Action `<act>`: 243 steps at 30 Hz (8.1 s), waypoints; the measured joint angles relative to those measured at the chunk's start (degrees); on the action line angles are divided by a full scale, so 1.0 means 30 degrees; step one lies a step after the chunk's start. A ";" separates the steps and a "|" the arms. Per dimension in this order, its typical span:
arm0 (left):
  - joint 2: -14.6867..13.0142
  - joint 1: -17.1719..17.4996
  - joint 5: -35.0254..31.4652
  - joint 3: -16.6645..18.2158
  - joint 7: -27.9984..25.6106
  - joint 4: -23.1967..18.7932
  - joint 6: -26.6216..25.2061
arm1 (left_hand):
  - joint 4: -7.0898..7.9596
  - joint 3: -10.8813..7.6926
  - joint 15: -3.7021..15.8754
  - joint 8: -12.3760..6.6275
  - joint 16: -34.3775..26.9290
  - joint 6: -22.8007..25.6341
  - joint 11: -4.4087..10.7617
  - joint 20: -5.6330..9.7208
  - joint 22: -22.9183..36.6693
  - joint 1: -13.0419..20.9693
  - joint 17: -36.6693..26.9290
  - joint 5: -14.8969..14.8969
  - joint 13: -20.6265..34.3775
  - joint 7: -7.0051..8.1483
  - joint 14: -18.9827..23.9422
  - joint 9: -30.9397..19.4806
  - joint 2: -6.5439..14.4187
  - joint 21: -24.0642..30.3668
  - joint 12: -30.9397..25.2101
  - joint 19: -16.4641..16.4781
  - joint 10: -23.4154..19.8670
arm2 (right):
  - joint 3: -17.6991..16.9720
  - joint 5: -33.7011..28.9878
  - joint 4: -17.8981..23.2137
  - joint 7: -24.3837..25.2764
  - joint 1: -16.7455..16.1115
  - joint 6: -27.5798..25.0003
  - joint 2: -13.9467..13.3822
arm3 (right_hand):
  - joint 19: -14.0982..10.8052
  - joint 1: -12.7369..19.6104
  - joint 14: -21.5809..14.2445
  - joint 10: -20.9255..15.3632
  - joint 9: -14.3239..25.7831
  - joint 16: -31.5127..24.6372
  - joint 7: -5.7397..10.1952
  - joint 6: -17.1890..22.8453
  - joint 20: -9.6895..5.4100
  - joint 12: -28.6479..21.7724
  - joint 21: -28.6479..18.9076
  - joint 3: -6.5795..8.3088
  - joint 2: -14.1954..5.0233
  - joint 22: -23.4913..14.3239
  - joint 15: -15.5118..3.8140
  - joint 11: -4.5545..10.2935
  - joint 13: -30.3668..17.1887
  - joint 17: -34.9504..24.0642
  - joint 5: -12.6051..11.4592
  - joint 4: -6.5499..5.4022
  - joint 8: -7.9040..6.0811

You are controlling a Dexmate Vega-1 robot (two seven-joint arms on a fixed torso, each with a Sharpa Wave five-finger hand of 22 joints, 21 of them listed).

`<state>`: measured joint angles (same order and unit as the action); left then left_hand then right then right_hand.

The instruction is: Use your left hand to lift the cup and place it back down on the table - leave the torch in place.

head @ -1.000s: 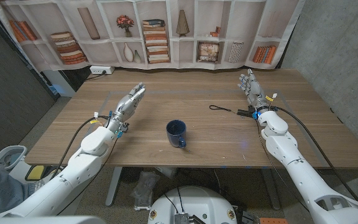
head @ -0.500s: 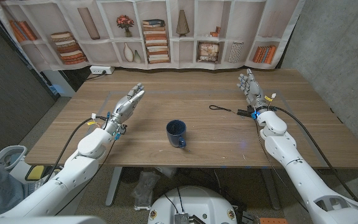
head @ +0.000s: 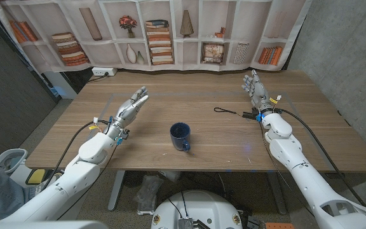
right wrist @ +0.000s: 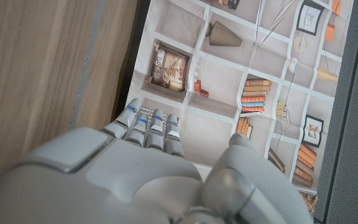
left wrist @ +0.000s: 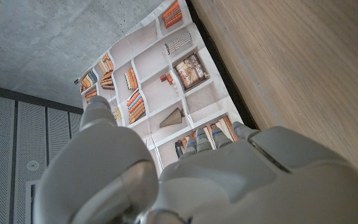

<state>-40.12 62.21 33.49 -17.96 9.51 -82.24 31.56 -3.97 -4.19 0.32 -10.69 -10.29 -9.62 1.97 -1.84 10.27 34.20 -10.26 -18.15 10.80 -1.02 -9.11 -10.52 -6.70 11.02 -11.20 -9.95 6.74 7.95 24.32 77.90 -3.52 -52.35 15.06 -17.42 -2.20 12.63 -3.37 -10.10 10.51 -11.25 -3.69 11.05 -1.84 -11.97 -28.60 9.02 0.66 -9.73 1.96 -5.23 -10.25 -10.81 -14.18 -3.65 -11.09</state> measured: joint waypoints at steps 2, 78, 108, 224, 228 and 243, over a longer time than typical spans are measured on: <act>-0.0028 0.0045 -0.0034 0.0000 -0.0021 -0.0049 0.0037 | 0.0000 0.0000 -0.0001 0.0000 0.0000 0.0000 0.0000 0.0000 0.0000 0.0000 0.0001 0.0000 0.0000 0.0000 0.0000 0.0000 0.0000 0.0000 0.0000 0.0000 0.0000 | 0.0003 0.0000 0.0019 0.0000 -0.0014 0.0000 0.0003 | -0.0004 0.0000 0.0000 0.0000 0.0000 0.0000 0.0000 0.0000 -0.0004 0.0000 0.0000 0.0000 0.0000 0.0000 0.0000 0.0000 0.0000 0.0000 0.0000 0.0000 0.0000; -0.1095 0.3299 -0.2408 0.0596 -0.2778 -0.2901 0.0971 | -0.0234 0.0236 -0.0002 -0.0131 -0.0002 0.0003 -0.0003 -0.0482 -0.0006 0.0502 0.0006 -0.0239 -0.0004 0.0000 0.0004 0.0001 0.0000 0.0078 -0.0094 -0.0001 -0.0008 | 0.0083 0.0191 0.1075 0.0733 -0.0664 0.0294 -0.0277 | -0.0069 0.0101 0.0102 -0.0004 -0.0001 0.0000 0.0000 0.0000 -0.0068 0.0000 0.0587 -0.0159 -0.0101 -0.0092 0.0103 0.0004 0.0000 0.0007 0.0218 0.0157 0.0000; -0.1902 0.4311 -0.4424 0.0634 -0.4319 -0.4574 0.0067 | -0.0296 0.0299 -0.0002 -0.0131 -0.0094 0.0003 0.0074 -0.0682 -0.0007 0.0853 0.0006 -0.0313 -0.0005 -0.0001 0.0004 0.0001 0.0151 0.0078 -0.0094 -0.0003 0.0054 | 0.0025 0.0437 0.1031 0.0552 -0.0709 0.0728 -0.0349 | -0.0068 0.0101 0.0102 -0.0004 0.0000 0.0000 0.0000 0.0000 -0.0067 0.0000 0.0849 -0.0239 -0.0101 -0.0090 0.0102 0.0004 0.0001 0.0008 0.0218 0.0237 0.0000; -0.3658 0.6927 -1.0393 0.1122 -0.7676 -0.8771 -0.4194 | -0.0816 0.0981 0.0031 -0.0056 -0.0092 -0.0099 0.0343 -0.0925 0.0044 0.1683 0.0007 -0.0595 -0.0005 0.0241 -0.0155 0.0002 -0.0325 0.0078 -0.0094 0.0036 0.0676 | 0.0166 0.0455 0.0187 0.0883 -0.0224 0.2405 0.0287 | -0.0271 0.0505 0.0101 0.0063 -0.0001 0.0000 0.0070 -0.0070 -0.0067 0.0000 0.1698 -0.0397 -0.0051 -0.0089 0.0101 0.0071 0.0001 0.0045 0.0218 0.0816 0.0000; -0.3738 0.6928 -1.0470 0.1070 -0.7860 -0.8887 -0.4390 | -0.0816 0.0981 0.0030 -0.0056 -0.0092 -0.0099 0.0343 -0.0924 0.0087 0.1682 0.0008 -0.0595 -0.0005 0.0241 -0.0155 0.0002 -0.0325 0.0077 -0.0094 0.0036 0.0676 | 0.0164 0.0504 -0.0064 0.0755 -0.0092 0.2631 0.0412 | -0.0271 0.0505 0.0101 0.0064 0.0000 0.0000 0.0070 -0.0070 -0.0067 0.0000 0.1697 -0.0397 -0.0051 -0.0089 0.0101 0.0070 0.0002 0.0045 0.0218 0.0816 0.0000; -0.4081 0.7283 -1.1706 0.0941 -0.8941 -1.0054 -0.6319 | -0.0892 0.1058 0.0030 -0.0057 -0.0092 -0.0099 0.0354 -0.0925 0.0093 0.1834 0.0008 -0.0668 -0.0005 0.0240 -0.0155 0.0002 -0.0328 0.0078 -0.0094 0.0036 0.0687 | 0.0042 0.0707 -0.1012 0.0293 0.0355 0.3418 0.0878 | -0.0487 0.0504 0.0101 0.0063 -0.0001 0.0000 0.0069 -0.0070 -0.0072 0.0000 0.1785 -0.0396 -0.0051 -0.0089 0.0101 0.0070 0.0001 0.0000 0.0218 0.0815 0.0001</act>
<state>-52.37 84.06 -1.62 -15.14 -17.31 -112.40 12.60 -6.65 -1.02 0.41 -10.86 -10.57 -9.92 3.03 -4.62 10.54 39.70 -10.24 -20.15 10.78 -0.30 -9.57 -10.52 -7.68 11.26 -11.48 -9.84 8.80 8.08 26.44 74.87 -2.65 -51.28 25.32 -14.79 -3.66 14.14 -3.06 -9.91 10.51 -11.25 -3.48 10.84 -2.06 -11.97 -23.25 7.83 0.51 -9.99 2.26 -5.02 -10.25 -10.81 -13.52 -1.21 -11.09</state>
